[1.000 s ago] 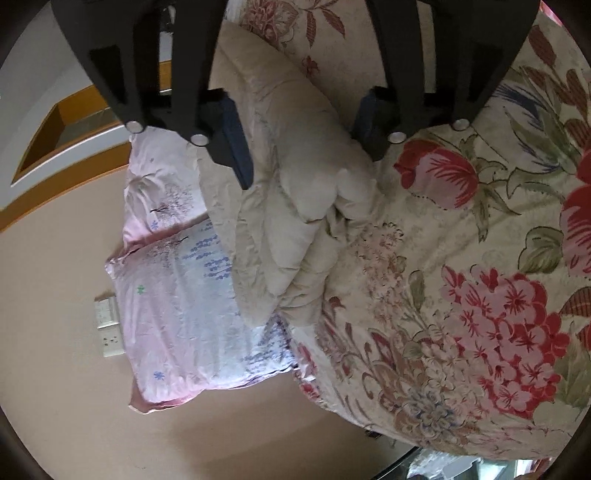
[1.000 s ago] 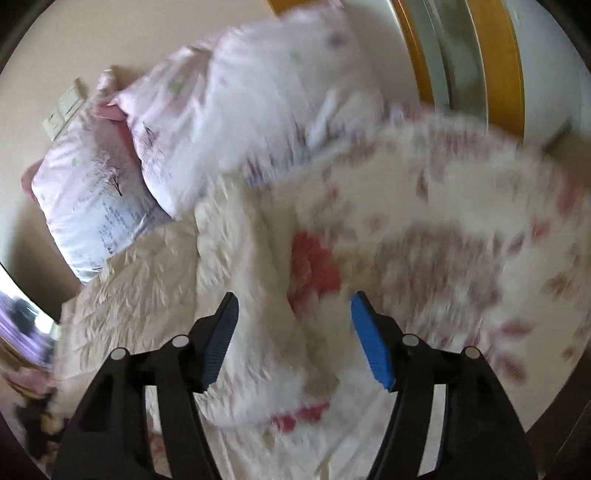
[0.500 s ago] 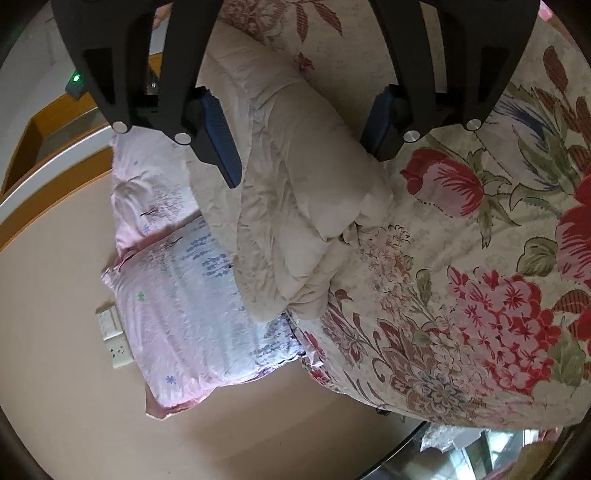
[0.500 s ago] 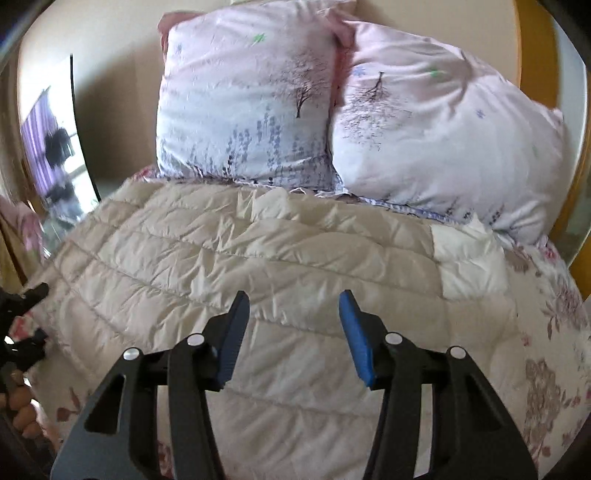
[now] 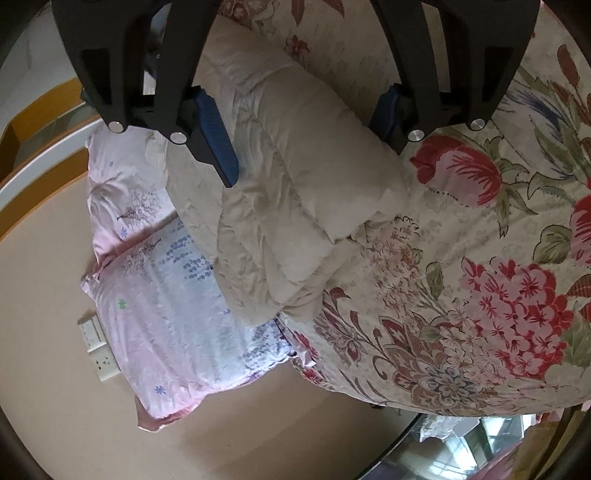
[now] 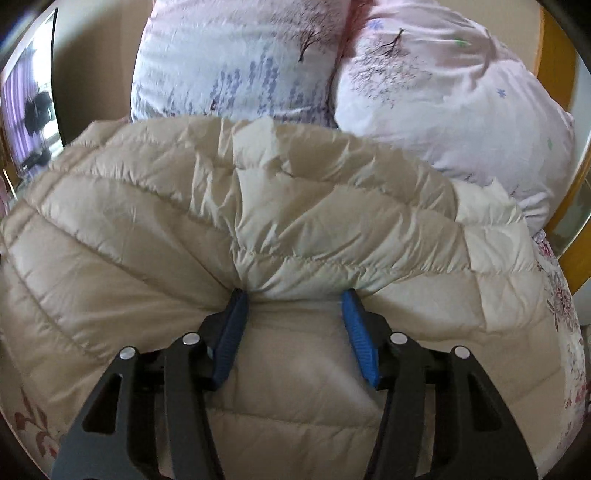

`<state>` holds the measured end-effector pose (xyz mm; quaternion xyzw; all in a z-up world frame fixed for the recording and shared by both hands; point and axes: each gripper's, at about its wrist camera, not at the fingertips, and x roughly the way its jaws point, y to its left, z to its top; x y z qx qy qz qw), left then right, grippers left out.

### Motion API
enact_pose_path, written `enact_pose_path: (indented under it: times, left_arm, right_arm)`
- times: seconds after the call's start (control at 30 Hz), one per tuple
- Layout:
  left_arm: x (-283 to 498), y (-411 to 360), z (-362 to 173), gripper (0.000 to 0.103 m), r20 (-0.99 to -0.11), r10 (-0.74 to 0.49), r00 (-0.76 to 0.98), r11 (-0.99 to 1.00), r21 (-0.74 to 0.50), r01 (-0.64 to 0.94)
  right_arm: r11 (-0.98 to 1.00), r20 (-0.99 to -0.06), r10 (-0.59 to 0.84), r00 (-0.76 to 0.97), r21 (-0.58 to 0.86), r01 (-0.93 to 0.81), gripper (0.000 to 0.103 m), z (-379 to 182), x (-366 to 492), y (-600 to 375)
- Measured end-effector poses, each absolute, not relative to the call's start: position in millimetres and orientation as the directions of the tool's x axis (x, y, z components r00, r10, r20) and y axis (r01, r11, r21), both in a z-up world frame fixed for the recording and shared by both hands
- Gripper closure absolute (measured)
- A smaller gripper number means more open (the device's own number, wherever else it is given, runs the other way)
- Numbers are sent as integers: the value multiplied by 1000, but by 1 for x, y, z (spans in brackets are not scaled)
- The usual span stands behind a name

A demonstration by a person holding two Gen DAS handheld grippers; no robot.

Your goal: Fold large clothes

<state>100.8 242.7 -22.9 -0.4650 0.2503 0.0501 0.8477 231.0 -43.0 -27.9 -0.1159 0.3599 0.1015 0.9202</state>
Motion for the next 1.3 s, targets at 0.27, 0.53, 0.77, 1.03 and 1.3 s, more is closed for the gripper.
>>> enact_pose_path:
  times: [0.27, 0.53, 0.77, 1.03, 1.3]
  left_arm:
    - [109, 253, -29, 61, -442, -164, 882, 457, -826, -329]
    - [111, 223, 33, 73, -275, -216, 937, 597, -796, -96]
    - [119, 168, 81, 73, -131, -403, 906, 655, -732, 186]
    - [134, 87, 95, 73, -112, -635, 765, 622, -661, 419]
    - [144, 58, 99, 73, -153, -645, 749, 642, -639, 423]
  right_arm:
    - [950, -690, 94, 717, -153, -272, 48, -33, 232, -41]
    - [951, -693, 96, 715, -148, -271, 47, -33, 235, -42]
    - [953, -696, 109, 709, -130, -274, 47, -35, 236, -43]
    - [934, -693, 250, 676, -12, -358, 46, -19, 231, -75]
    - [987, -577, 159, 801, 90, -131, 41, 16, 187, -222]
